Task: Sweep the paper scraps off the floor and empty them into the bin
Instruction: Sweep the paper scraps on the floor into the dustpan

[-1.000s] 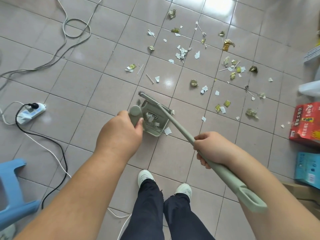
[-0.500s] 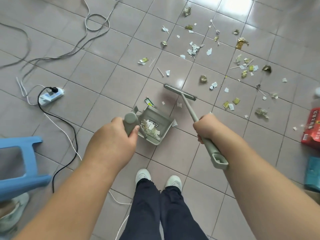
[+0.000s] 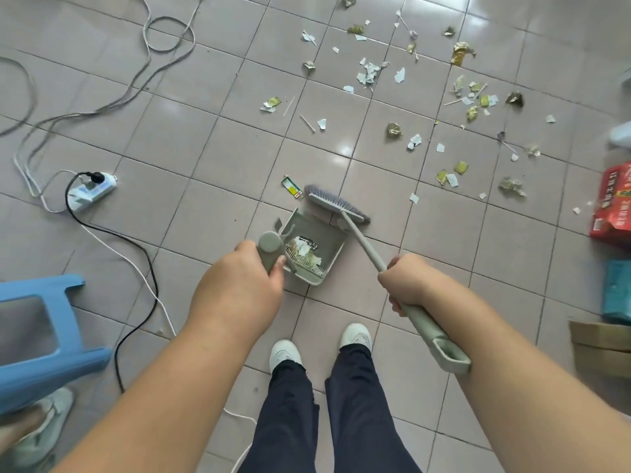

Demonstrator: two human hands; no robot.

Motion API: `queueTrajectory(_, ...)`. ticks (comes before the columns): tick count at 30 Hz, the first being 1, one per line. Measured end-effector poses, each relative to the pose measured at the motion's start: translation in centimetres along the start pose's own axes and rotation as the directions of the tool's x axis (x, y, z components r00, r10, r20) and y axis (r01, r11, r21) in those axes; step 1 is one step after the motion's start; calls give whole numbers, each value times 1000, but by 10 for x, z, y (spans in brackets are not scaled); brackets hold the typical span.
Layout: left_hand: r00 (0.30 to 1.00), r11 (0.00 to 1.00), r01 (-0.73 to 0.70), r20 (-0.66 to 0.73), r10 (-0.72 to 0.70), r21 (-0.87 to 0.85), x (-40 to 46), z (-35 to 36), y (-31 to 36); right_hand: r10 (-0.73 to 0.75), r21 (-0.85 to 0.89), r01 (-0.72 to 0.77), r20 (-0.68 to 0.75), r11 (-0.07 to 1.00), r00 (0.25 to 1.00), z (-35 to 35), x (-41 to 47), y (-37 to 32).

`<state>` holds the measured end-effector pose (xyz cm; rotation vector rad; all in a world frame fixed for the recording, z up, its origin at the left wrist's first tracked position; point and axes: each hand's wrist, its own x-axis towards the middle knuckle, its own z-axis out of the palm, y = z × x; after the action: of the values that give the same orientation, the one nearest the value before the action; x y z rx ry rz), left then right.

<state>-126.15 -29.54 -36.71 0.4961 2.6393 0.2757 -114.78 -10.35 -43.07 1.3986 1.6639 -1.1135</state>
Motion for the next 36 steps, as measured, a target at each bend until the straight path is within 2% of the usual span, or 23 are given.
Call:
queueTrajectory(4,1000,1000,-20,12,20,-10,5,5,-7,-12,65,8,56,998,998,-17,-43,8)
queueTrajectory(7,999,999,-32,7,32,-9,9,5,-11,-45,66,43,26,997,999,-21,-59,7)
queueTrajectory(12,1000,999,-25,11,25,-37,11,2,-15,-76,58,80,-64,995,995,0,-36,-13)
queueTrajectory(18,999,998,-48,2,48,-34,12,3,-17,-12,25,12,20,1000,1000,29,-23,-24)
queueTrajectory(21,998,996,-59,1,59,-60,12,2,-22,-11,20,11,17,1000,1000,26,-32,-24)
queueTrajectory(27,999,996,15,-46,-20,-87,10,-9,-46,-67,18,68,-57,998,996,21,-37,-60)
queueTrajectory(36,987,988,119,-97,-128,-97,11,-23,-92,-196,-171,187,-40,967,980,66,-14,-133)
